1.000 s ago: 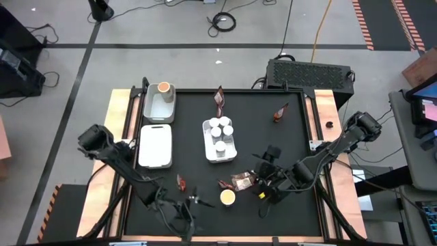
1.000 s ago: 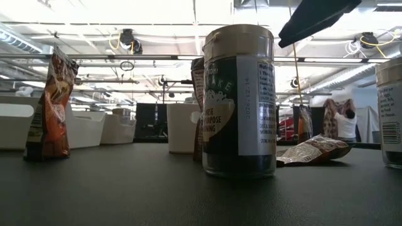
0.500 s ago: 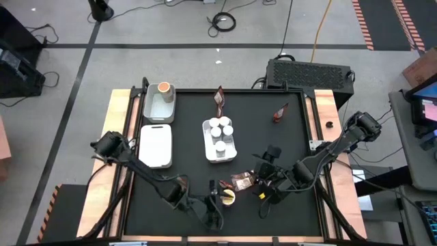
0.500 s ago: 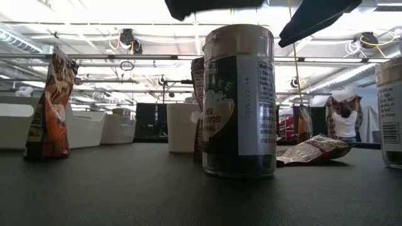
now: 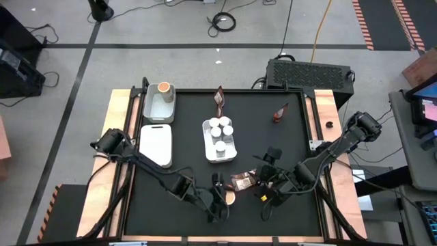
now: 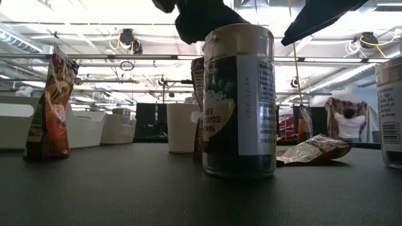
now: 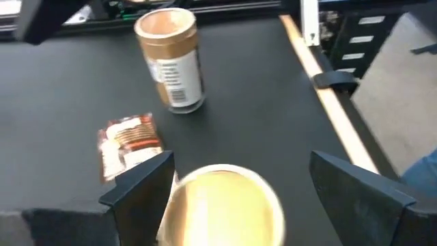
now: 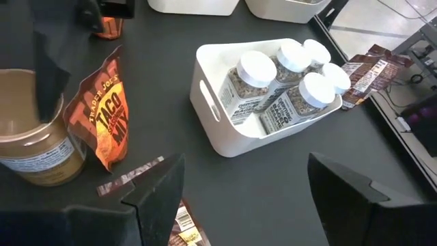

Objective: Sort spices by type
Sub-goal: Put the gold seasoning bottle into the gray bin

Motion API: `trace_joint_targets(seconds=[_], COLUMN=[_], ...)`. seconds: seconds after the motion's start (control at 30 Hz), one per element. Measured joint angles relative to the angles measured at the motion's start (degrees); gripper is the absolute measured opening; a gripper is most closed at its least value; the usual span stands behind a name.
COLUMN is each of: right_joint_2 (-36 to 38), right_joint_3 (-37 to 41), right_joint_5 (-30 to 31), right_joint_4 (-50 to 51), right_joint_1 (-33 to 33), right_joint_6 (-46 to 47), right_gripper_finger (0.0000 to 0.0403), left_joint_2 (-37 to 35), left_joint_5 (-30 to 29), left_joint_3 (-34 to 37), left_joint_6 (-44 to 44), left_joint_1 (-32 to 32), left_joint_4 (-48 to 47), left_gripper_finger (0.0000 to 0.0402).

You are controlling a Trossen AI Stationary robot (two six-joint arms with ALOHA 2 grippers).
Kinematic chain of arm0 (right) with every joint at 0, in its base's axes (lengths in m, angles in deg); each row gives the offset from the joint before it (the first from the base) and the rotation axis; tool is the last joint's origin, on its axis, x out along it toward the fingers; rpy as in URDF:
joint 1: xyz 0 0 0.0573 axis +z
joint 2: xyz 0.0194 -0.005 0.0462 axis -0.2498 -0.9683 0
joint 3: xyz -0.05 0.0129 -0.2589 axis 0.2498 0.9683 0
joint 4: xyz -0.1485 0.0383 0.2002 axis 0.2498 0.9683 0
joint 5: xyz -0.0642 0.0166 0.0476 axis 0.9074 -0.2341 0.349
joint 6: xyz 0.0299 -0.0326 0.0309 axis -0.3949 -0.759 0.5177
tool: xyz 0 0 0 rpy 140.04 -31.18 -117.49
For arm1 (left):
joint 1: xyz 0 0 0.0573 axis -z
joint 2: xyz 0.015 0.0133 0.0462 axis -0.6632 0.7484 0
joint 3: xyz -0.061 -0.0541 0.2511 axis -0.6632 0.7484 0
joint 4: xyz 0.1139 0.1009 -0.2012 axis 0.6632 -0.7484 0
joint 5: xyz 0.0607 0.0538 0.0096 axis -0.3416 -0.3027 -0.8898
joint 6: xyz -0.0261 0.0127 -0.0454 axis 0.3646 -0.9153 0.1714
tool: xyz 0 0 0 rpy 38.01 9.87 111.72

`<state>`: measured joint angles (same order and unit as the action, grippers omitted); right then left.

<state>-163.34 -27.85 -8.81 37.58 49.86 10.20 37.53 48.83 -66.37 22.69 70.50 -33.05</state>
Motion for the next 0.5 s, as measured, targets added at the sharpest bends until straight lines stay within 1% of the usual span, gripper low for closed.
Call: trace_joint_targets(seconds=[0.3,0.5], right_joint_2=[0.00,0.00], right_joint_3=[0.00,0.00], right_joint_5=[0.02,0.02], right_joint_4=[0.13,0.10], right_joint_1=[0.02,0.02], right_joint_6=[0.20,0.63], right_gripper_finger=[0.0265,0.0265], left_joint_2=[0.02,1.94], left_joint_5=[-0.03,0.40], left_joint_3=[0.02,-0.02], left_joint_6=[-0.04,-0.25], left_joint_1=[-0.60,-0.88], left_joint_4=[-1.36,-0.38], left_gripper_finger=[0.0342,0.0342])
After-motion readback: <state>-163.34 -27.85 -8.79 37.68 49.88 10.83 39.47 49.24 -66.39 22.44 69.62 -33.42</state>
